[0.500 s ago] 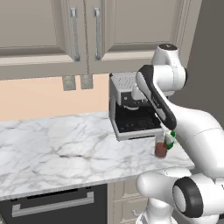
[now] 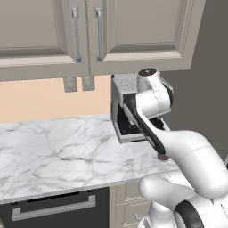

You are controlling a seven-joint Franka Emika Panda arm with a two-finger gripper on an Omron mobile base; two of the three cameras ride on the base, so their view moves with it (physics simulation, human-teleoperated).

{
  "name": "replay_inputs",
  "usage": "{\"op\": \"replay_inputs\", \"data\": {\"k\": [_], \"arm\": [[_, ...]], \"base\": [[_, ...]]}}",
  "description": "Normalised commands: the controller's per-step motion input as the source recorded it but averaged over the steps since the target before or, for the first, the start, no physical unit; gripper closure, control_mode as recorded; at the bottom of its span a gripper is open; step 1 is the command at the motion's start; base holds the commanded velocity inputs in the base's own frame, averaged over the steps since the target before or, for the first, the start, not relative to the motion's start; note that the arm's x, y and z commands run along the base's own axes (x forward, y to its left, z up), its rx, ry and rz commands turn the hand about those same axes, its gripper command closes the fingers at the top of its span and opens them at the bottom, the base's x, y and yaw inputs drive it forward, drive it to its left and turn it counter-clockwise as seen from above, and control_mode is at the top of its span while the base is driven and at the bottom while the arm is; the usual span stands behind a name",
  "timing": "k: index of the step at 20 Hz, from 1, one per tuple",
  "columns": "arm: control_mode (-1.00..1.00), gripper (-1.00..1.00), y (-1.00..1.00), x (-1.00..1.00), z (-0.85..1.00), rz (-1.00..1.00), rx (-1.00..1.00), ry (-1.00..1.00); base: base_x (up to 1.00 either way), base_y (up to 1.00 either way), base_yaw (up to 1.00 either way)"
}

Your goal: Place the microwavable item in the microwave. Then, close the microwave door and press the start button.

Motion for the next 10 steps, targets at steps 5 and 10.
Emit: {"op": "replay_inputs", "data": {"k": [5, 10], "arm": [[-1.0, -1.0, -0.14, 0.0, -0.88, -0.03, -0.08, 0.2], [-1.0, -1.0, -0.28, 0.0, -0.51, 0.0, 0.0, 0.12]], "base": [[0.0, 0.0, 0.0], [0.0, 0.0, 0.0]]}}
